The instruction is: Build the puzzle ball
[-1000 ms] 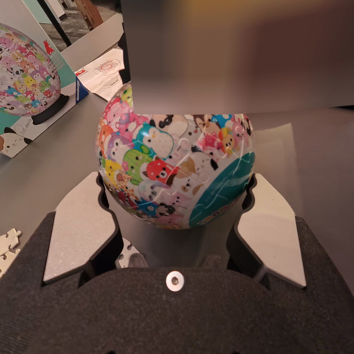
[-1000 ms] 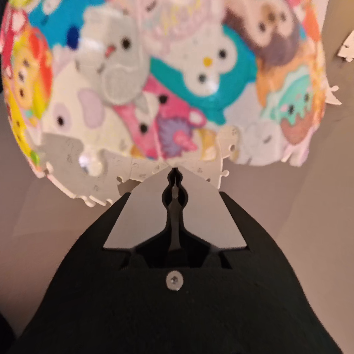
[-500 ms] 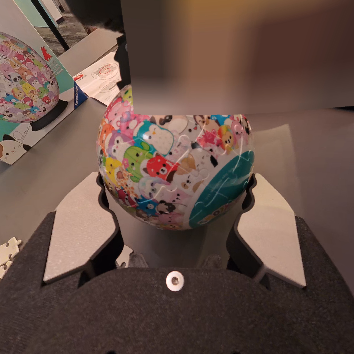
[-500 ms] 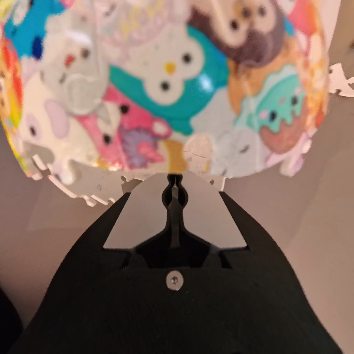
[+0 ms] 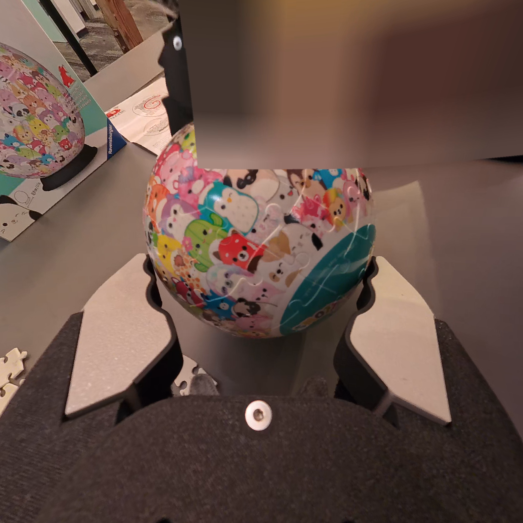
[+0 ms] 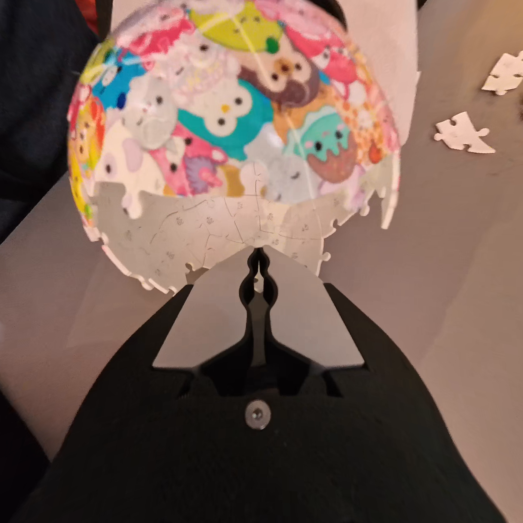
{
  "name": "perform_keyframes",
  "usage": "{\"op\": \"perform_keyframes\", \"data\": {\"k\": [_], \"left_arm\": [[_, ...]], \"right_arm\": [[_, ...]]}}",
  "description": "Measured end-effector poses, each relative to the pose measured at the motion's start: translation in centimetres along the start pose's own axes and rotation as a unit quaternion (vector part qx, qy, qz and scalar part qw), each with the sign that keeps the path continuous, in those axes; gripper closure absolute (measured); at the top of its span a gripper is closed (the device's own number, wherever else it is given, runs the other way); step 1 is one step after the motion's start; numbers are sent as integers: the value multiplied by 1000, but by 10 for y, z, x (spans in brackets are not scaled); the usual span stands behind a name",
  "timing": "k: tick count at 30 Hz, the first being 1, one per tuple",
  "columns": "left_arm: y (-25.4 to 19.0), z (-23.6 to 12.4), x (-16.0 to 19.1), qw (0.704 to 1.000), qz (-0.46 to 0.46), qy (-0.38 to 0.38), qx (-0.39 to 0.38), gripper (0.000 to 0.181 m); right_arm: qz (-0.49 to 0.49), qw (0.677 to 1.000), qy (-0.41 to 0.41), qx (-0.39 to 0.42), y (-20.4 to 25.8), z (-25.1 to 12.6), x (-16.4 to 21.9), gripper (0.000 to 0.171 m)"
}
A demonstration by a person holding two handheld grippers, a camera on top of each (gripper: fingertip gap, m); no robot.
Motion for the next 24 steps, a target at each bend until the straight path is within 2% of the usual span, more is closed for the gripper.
{"op": "perform_keyframes", "data": {"k": [8, 24], "left_arm": [[-1, 0, -1, 1000, 1, -5, 7, 47], [0, -2, -1, 1000, -4, -22, 16, 50]], "right_arm": [[-32, 999, 34, -5, 5, 13, 5, 169], [-57, 998, 8, 4, 9, 13, 8, 169]]}}
Point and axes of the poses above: each gripper's, where its closed fingertips meet, z out along the fingers, x out of its underside, y = z × x across the jaws, the point moved 9 cm from there along -z, back along the fingers, and after that the axes turned 14 degrees about x, right-handed, at the moved point
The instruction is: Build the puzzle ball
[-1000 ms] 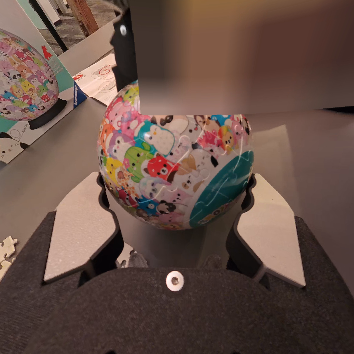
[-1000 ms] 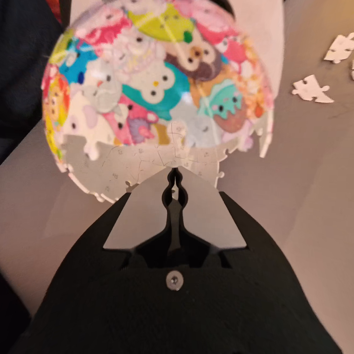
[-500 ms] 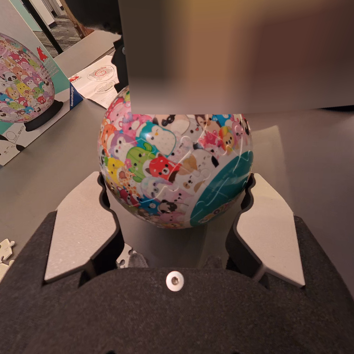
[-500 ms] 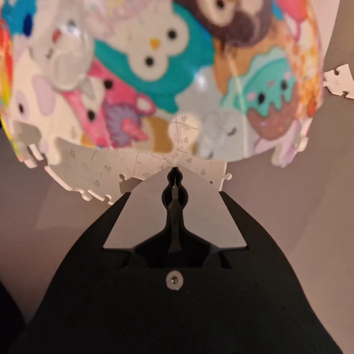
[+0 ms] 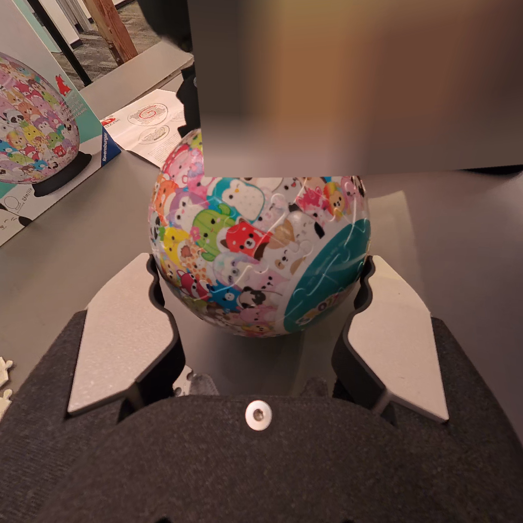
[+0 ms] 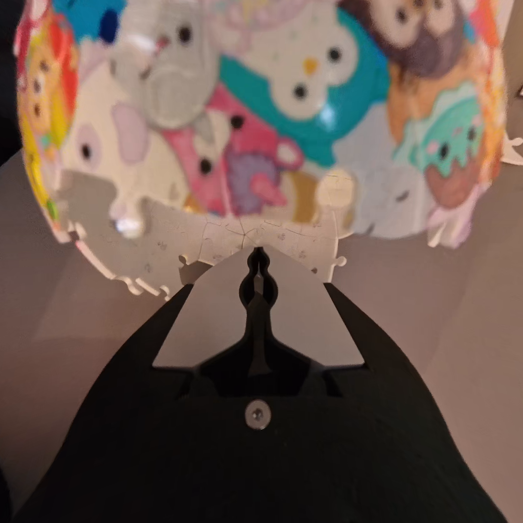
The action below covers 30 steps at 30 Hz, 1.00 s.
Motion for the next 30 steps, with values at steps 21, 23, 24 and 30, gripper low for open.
{"op": "perform_keyframes", "data": {"k": [21, 23, 24, 30], "left_arm": [[-3, -1, -3, 1000, 16, -2, 3, 53], [-3, -1, -4, 1000, 17, -1, 3, 54], [-3, -1, -4, 1000, 18, -1, 3, 54], [-4, -1, -4, 1000, 17, -3, 1, 54]], "right_arm": [[-9, 999, -3, -45, 5, 2, 0, 168], [-12, 999, -4, -43, 6, 2, 0, 169], [-12, 999, -3, -43, 6, 2, 0, 169], [-8, 999, 0, -37, 5, 1, -1, 168]]}}
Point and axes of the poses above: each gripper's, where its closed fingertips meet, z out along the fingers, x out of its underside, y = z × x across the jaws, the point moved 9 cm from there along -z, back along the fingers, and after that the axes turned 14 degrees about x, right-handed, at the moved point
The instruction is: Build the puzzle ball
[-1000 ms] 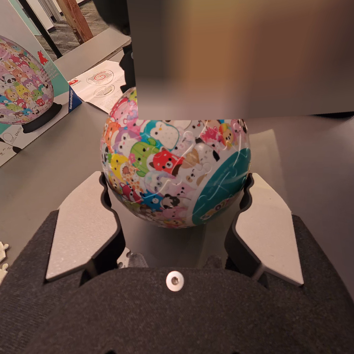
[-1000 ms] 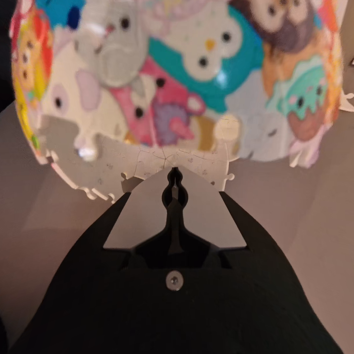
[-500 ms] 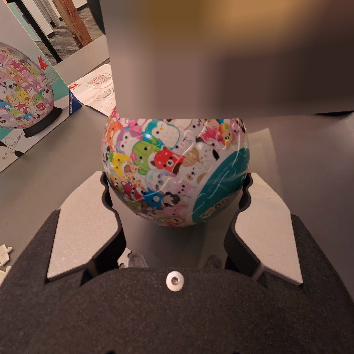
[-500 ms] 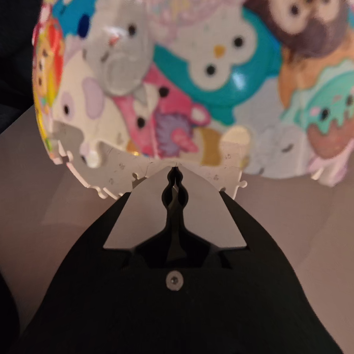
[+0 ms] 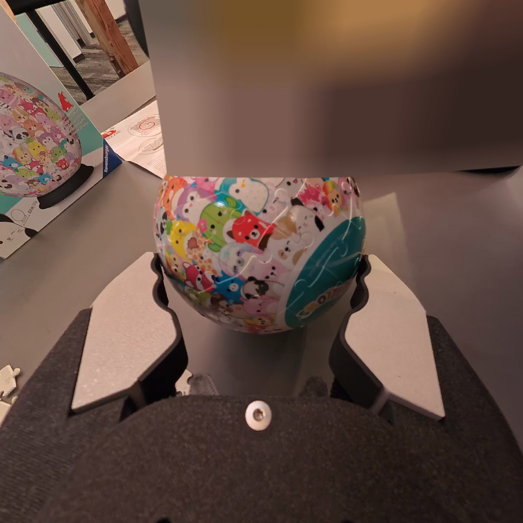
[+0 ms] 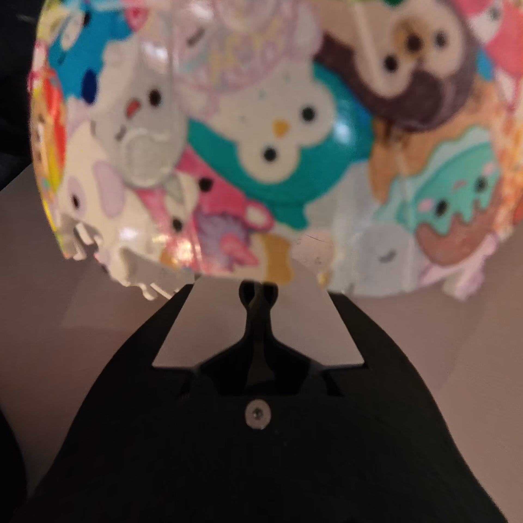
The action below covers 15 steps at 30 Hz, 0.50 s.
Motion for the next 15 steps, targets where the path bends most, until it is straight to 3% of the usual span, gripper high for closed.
{"op": "perform_keyframes", "data": {"k": [6, 15], "left_arm": [[0, -1, 1, 1000, -3, 0, 0, 55], [0, -1, 0, 1000, -2, -1, 2, 55]], "right_arm": [[52, 996, -69, 20, -12, -27, -6, 170], [4, 1000, 22, -2, 0, -4, 0, 170]]}}
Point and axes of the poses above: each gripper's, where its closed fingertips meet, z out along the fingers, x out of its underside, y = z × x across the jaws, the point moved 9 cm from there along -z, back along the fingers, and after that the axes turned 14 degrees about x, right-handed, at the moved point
